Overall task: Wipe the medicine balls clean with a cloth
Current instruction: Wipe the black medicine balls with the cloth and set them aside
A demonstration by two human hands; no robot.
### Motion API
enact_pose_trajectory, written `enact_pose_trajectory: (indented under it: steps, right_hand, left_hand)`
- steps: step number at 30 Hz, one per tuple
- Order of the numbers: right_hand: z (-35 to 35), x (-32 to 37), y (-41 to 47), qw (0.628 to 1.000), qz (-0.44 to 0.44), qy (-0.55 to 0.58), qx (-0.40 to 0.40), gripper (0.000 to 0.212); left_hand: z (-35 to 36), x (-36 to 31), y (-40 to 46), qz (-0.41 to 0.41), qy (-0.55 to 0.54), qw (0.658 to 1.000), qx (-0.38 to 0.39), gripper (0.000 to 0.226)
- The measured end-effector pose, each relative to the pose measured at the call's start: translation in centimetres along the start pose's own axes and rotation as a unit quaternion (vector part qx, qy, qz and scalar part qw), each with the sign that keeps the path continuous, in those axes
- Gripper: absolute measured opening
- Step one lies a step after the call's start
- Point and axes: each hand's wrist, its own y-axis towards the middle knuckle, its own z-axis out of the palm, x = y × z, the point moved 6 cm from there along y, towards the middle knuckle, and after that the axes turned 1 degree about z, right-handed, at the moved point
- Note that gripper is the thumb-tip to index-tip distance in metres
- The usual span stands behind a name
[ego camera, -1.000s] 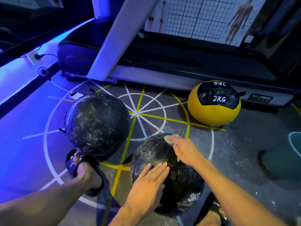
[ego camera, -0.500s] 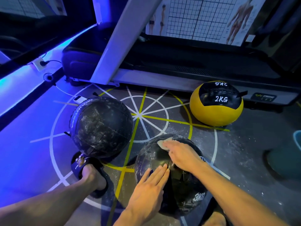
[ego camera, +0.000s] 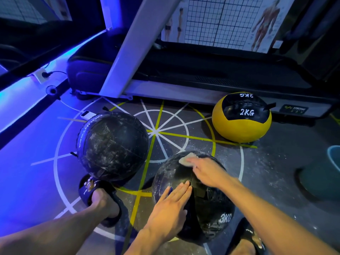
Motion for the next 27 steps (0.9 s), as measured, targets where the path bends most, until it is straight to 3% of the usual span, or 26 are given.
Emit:
enact_pose_trajectory:
  steps: [3,5,9,11,15,17,20,24,27]
  right_hand:
    - [1.3,0.2,0.0,0.999,-0.011,-0.026,0.026,0.051]
    - [1.1,0.0,0.4,0.999,-0.009,-0.029,0.020,0.050]
    - [0.6,0.2,1.2,0.999,0.003,-0.051,-0.002,0.049]
    - [0.9,1.6,0.2,0.998,-0.033,-0.048,0.007,0.050]
    - [2.0,4.4,-4.3,0.976,-0.187,-0.075,0.085,0.055]
    - [1.1,2.5,-3.3,0.983,-0.140,-0.092,0.079,0.055]
    - [-1.3,0.7,-1.6,0.996,-0.045,-0.078,-0.005,0.052]
    - [2.1,5.1,-4.4,0.975,-0.197,-0.071,0.073,0.054]
    - [0.8,2.3,-2.3,0.984,-0.135,-0.110,0.024,0.056]
  left_hand:
    - [-0.3,0.3,-0.8,-0.012,-0.012,0.999,-0.036,0.056]
    - [0.8,0.4,-1.9,-0.009,-0.022,1.000,-0.004,0.050]
    - [2.9,0.6,-3.3,-0.011,0.055,0.997,0.046,0.060]
    - [3.0,0.7,-3.0,-0.007,0.077,0.996,0.048,0.066]
    - [2.5,0.7,-2.2,-0.031,0.073,0.995,0.052,0.070]
    - [2.6,0.2,-1.9,-0.029,0.080,0.995,0.053,0.073]
    - [2.9,-0.1,-1.4,-0.025,0.078,0.994,0.072,0.075]
    - [2.6,0.6,-0.9,-0.052,0.045,0.994,0.080,0.075]
    - [1.6,0.2,-0.4,-0.042,0.033,0.997,0.056,0.076]
